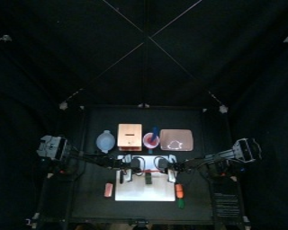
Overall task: Place sushi on board then cut the sushi with the knife then place the pieces on the plate
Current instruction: Cut the sushi into 4 pieces
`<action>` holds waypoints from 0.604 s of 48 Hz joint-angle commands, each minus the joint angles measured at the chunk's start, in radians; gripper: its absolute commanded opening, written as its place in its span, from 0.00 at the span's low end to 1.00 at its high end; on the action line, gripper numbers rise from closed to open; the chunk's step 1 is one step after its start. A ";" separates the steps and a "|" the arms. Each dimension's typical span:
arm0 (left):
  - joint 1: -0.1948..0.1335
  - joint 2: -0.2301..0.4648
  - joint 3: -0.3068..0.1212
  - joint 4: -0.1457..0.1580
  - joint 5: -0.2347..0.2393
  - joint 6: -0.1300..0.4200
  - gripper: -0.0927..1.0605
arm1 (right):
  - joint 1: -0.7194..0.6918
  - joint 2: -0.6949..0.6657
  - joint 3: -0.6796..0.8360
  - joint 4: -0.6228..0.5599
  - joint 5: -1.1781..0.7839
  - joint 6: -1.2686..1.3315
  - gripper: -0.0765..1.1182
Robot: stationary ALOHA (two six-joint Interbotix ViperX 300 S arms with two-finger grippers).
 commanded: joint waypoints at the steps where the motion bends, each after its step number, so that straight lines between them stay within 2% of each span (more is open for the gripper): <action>1: -0.005 -0.006 -0.020 0.000 0.000 -0.002 0.50 | -0.012 -0.026 -0.020 0.005 0.000 0.005 0.37; 29: -0.041 -0.018 -0.032 -0.002 0.002 -0.003 0.50 | -0.005 -0.026 -0.038 0.008 0.003 0.005 0.37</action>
